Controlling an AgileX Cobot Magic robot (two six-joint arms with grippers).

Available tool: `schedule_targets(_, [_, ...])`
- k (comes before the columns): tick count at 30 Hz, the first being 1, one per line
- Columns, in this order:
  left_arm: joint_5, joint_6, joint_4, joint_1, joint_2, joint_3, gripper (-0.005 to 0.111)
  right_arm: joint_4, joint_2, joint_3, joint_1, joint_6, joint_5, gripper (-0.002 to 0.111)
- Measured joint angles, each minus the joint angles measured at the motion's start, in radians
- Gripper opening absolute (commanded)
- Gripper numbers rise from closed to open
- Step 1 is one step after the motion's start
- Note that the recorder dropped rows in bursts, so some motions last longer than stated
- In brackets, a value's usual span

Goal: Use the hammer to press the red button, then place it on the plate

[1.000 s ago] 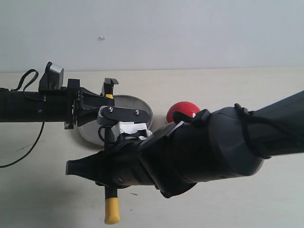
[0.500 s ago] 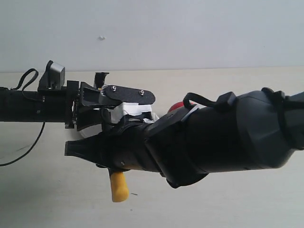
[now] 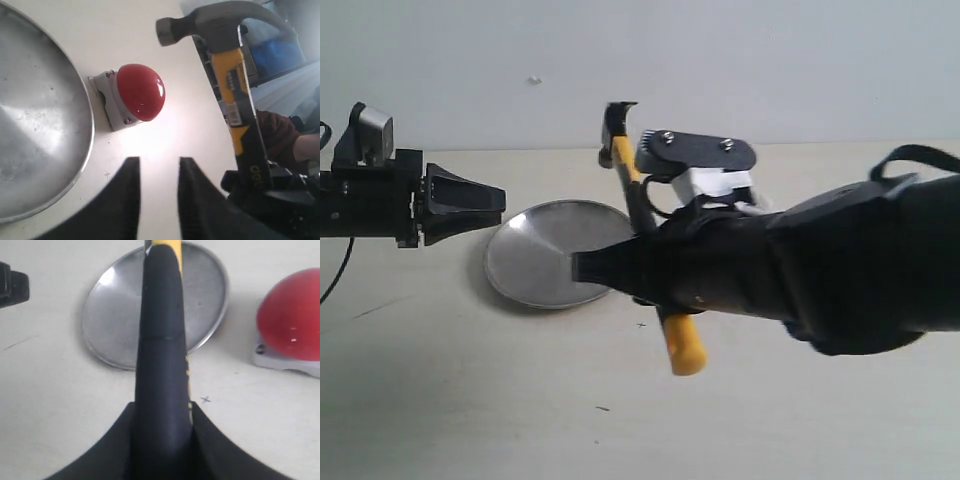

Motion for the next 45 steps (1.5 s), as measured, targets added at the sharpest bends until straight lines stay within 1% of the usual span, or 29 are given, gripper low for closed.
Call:
schedule_targets(2, [0.0, -0.005, 0.018, 0.0, -0.024, 0.001, 0.0, 0.002, -0.117, 0.065, -0.036, -0.037, -0.001, 0.0])
schedule_targets(5, [0.0, -0.036, 0.029, 0.0, -0.057, 0.001, 0.0, 0.002, -0.235, 0.121, -0.078, -0.078, -0.007, 0.0])
schedule_targets(10, [0.0, -0.054, -0.004, 0.0, -0.18, 0.054, 0.0, 0.002, -0.365, 0.182, -0.143, -0.178, -0.05, 0.0])
schedule_targets(15, [0.0, -0.054, -0.028, 0.0, -0.362, 0.12, 0.0, 0.006, -0.384, 0.2, -0.156, -0.326, -0.126, 0.0])
schedule_targets(18, [0.002, -0.054, -0.031, 0.0, -0.501, 0.172, 0.0, 0.006, -0.386, 0.2, -0.156, -0.429, -0.193, 0.0])
schedule_targets(24, [-0.032, -0.054, -0.041, 0.0, -0.784, 0.316, 0.0, 0.013, -0.386, 0.2, -0.158, -0.611, -0.362, 0.0])
schedule_targets(27, [-0.048, -0.052, -0.056, 0.0, -0.92, 0.399, 0.0, 0.017, -0.386, 0.2, -0.16, -0.663, -0.371, 0.0])
schedule_targets(30, [-0.081, -0.052, -0.061, 0.0, -1.063, 0.471, 0.0, 0.017, -0.386, 0.2, -0.16, -0.671, -0.327, 0.0])
schedule_targets(33, [-0.154, -0.062, -0.061, 0.0, -1.222, 0.549, 0.0, 0.017, -0.386, 0.204, -0.16, -0.642, -0.207, 0.0])
schedule_targets(35, [-0.24, -0.081, -0.051, 0.0, -1.313, 0.599, 0.0, 0.017, -0.381, 0.204, -0.16, -0.598, -0.127, 0.0])
schedule_targets(37, [-0.342, -0.108, -0.034, 0.0, -1.397, 0.653, 0.0, 0.01, -0.368, 0.204, -0.16, -0.544, -0.032, 0.0])
schedule_targets(38, [-0.42, -0.129, -0.018, 0.0, -1.447, 0.679, 0.0, 0.01, -0.356, 0.204, -0.16, -0.518, 0.015, 0.0])
schedule_targets(40, [-0.53, -0.153, -0.003, 0.0, -1.512, 0.722, 0.0, 0.01, -0.333, 0.204, -0.16, -0.472, 0.102, 0.0])
schedule_targets(41, [-0.612, -0.164, 0.004, 0.0, -1.542, 0.748, 0.0, 0.008, -0.319, 0.204, -0.16, -0.452, 0.141, 0.0])
schedule_targets(45, [-0.799, -0.178, 0.008, 0.0, -1.607, 0.798, 0.0, -0.007, -0.278, 0.208, -0.16, -0.396, 0.247, 0.0])
